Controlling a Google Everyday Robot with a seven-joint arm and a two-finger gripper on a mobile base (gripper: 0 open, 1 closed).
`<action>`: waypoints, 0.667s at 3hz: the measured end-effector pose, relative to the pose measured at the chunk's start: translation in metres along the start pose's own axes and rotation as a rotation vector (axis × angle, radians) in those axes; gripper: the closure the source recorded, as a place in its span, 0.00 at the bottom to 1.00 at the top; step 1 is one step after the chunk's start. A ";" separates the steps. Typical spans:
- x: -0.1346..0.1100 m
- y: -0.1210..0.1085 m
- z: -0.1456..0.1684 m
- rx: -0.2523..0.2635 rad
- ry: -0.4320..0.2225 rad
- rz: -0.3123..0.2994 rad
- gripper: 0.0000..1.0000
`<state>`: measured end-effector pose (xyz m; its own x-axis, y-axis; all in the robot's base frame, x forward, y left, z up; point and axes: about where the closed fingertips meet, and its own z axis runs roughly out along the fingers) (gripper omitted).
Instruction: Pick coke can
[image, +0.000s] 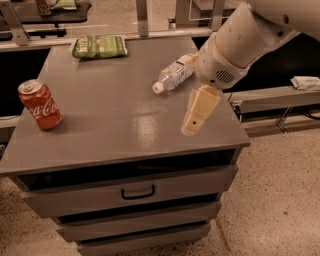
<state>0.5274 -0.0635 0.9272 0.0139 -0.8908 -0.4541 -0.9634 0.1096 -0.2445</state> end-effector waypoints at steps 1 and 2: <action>-0.012 -0.005 0.004 0.016 -0.057 0.018 0.00; -0.060 -0.021 0.035 0.018 -0.210 0.037 0.00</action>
Offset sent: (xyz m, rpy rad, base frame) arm 0.0694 0.1383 0.0078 0.4455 -0.0651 0.0246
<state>0.5560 0.0034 0.9293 0.0357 -0.7745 -0.6316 -0.9595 0.1501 -0.2383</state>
